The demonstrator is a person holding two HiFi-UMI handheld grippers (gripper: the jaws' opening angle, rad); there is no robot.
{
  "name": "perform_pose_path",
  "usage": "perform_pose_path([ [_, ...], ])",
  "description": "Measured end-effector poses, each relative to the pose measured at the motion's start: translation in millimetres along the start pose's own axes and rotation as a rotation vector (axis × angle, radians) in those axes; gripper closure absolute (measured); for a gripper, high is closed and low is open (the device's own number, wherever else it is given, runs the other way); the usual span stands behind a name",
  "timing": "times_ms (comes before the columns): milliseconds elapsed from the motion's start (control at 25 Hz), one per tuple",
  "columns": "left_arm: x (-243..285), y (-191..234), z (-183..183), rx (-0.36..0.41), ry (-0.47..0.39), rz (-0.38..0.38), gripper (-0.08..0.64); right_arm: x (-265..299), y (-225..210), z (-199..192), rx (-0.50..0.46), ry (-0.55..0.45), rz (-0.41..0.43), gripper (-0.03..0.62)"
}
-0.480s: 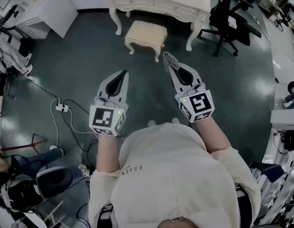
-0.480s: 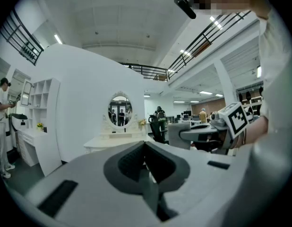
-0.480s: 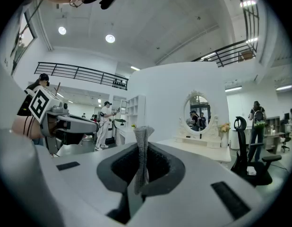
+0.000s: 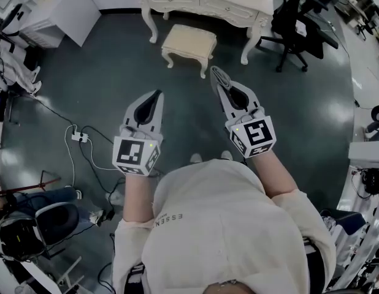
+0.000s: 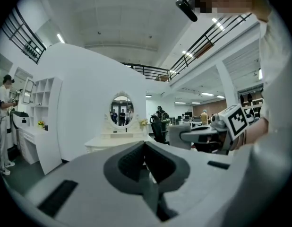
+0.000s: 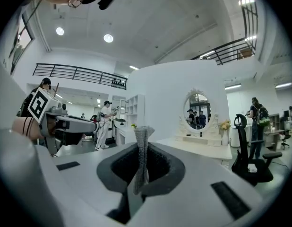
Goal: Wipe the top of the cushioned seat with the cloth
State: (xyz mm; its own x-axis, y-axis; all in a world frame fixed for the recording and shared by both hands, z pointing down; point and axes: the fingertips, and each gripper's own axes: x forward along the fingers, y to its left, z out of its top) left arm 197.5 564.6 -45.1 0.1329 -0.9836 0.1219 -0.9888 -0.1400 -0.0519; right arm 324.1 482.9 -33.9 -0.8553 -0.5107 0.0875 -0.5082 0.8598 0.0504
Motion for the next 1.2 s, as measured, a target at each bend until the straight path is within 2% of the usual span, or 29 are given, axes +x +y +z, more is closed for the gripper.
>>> perform_pose_path([
  [400, -1.4, 28.1, -26.1, -0.040, 0.028, 0.001, 0.558, 25.0, 10.0, -23.2, 0.022, 0.053, -0.013, 0.565],
  [720, 33.9, 73.0, -46.8, -0.050, 0.061, 0.048, 0.558, 93.3, -12.6, -40.4, 0.036, 0.063, 0.025, 0.565],
  [960, 99.1, 130.7, -52.3, -0.035, 0.083, 0.080, 0.558, 184.2, -55.4, -48.5, 0.054, 0.060, 0.052, 0.565],
  [1200, 211.0, 200.3, -47.6, -0.069, 0.118, 0.087, 0.558, 294.6, -128.2, -47.7, 0.070, 0.096, 0.072, 0.565],
])
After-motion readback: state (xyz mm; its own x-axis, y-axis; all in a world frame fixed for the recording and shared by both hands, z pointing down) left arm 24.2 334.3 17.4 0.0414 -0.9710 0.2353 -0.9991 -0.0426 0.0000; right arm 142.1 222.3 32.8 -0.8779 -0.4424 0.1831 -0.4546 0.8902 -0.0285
